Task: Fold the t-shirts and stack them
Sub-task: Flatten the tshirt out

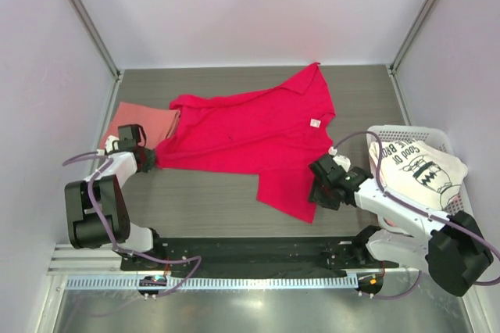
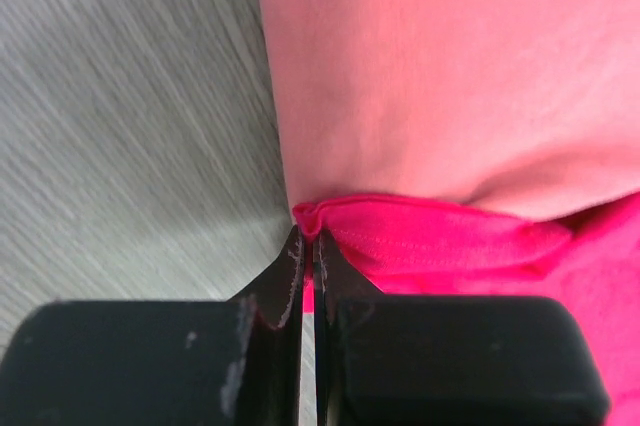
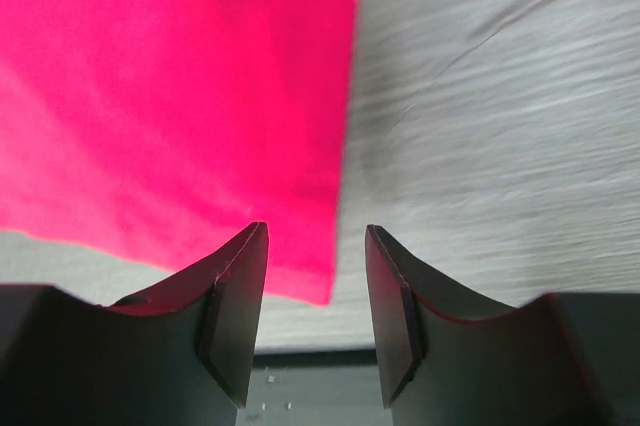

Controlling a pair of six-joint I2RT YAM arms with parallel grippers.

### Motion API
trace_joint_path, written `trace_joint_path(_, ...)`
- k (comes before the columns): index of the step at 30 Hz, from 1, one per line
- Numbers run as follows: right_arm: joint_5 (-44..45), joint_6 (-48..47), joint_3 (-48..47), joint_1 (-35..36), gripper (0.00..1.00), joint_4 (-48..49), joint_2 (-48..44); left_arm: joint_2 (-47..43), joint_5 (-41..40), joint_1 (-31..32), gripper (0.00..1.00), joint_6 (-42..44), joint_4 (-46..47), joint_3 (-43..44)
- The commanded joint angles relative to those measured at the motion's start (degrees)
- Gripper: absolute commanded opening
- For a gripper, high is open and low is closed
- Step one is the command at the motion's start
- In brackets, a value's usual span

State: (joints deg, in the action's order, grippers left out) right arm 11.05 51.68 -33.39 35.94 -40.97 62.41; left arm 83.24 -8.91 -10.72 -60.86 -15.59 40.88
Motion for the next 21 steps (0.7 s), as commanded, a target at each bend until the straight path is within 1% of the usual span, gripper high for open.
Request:
trace_joint_path(1, -1.12, 3.07, 0.34, 3.77, 0.5, 0.72, -1.59, -4.83, 1.35, 0.44, 0.0, 0.39, 3.64, -2.29)
trace_joint_path(5, 0.37, 6.22, -0.19, 9.57, 0.48, 0.19, 1.21, -6.34, -0.14, 1.58, 0.0, 0.39, 4.26, -3.09)
trace_joint_path(6, 0.9, 6.94, -0.27, 12.11, 0.47, 0.1, 2.26, -6.34, -0.06, 1.58, 0.0, 0.39, 4.26, -3.09)
trace_joint_path(9, 2.57, 9.66, -0.98, 15.28, 0.44, -0.6, 5.78, -5.64, 0.2, 1.58, 0.0, 0.39, 4.26, -2.83)
trace_joint_path(13, 4.77, 11.95, -0.72, 16.7, 0.44, -1.83, 7.02, -5.46, 0.12, 1.58, 0.0, 0.39, 4.26, -2.83)
trace_joint_path(21, 6.87, 12.3, -0.27, 16.79, 0.5, -4.46, 4.21, -6.34, -0.76, 2.46, 0.0, 0.39, 4.34, -2.83)
